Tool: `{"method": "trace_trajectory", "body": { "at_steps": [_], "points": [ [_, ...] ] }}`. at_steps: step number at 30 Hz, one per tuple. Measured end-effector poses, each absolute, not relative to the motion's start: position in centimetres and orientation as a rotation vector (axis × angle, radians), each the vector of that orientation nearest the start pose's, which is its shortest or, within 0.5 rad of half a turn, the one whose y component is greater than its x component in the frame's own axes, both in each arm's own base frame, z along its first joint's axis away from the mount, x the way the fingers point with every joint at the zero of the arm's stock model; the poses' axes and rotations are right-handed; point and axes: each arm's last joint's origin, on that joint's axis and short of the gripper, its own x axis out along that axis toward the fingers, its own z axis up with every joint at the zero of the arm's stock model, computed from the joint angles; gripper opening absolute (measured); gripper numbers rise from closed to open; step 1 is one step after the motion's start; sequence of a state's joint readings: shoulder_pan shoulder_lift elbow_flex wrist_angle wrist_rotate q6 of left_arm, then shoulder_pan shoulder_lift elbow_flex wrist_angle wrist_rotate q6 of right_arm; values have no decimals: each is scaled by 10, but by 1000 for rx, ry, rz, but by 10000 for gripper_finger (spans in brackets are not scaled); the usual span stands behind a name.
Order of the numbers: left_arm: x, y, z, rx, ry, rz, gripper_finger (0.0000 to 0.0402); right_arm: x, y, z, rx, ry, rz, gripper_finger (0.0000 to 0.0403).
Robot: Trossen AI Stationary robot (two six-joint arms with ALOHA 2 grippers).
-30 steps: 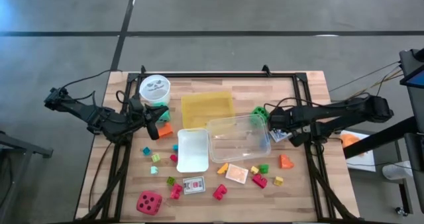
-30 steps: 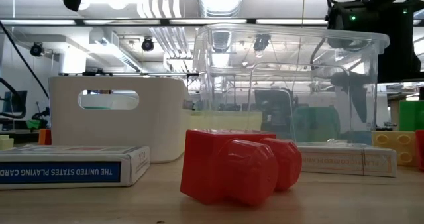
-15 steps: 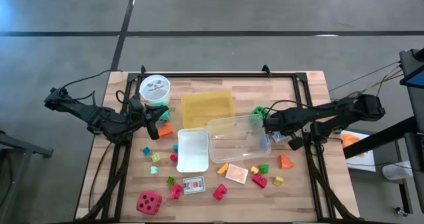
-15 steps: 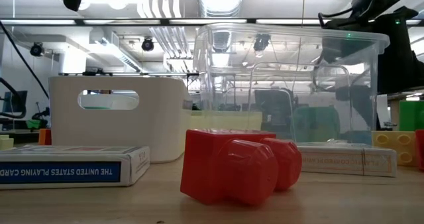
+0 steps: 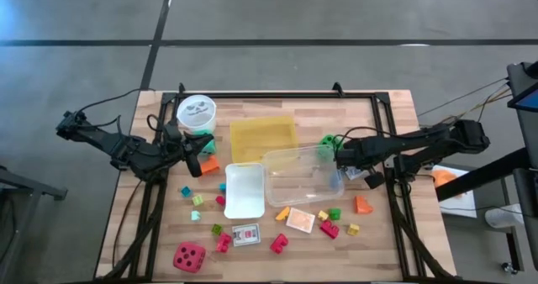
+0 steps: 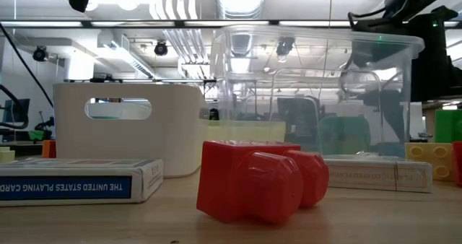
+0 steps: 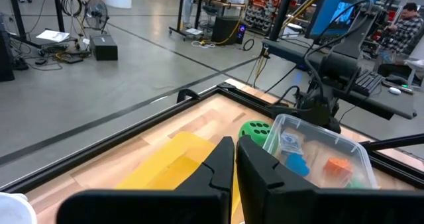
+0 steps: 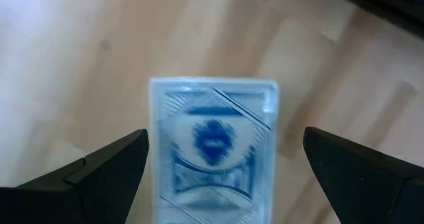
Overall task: Pick & Place Toys
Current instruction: Put the blue game card pack into the transparent bin
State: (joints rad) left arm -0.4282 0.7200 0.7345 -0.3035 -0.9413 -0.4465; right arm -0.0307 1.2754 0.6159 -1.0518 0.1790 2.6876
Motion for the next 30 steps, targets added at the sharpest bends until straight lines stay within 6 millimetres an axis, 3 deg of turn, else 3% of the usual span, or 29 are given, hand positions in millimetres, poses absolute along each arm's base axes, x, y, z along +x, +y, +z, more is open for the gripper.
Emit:
{"method": "trace_trajectory", "body": {
  "at_steps": [12, 30],
  "points": [
    [143, -40, 317, -250, 108, 548, 14, 160, -12, 152, -2247, -311, 2769, 396],
    [143, -40, 317, -250, 108, 548, 14, 161, -9, 151, -2290, -385, 2642, 396]
  ]
}}
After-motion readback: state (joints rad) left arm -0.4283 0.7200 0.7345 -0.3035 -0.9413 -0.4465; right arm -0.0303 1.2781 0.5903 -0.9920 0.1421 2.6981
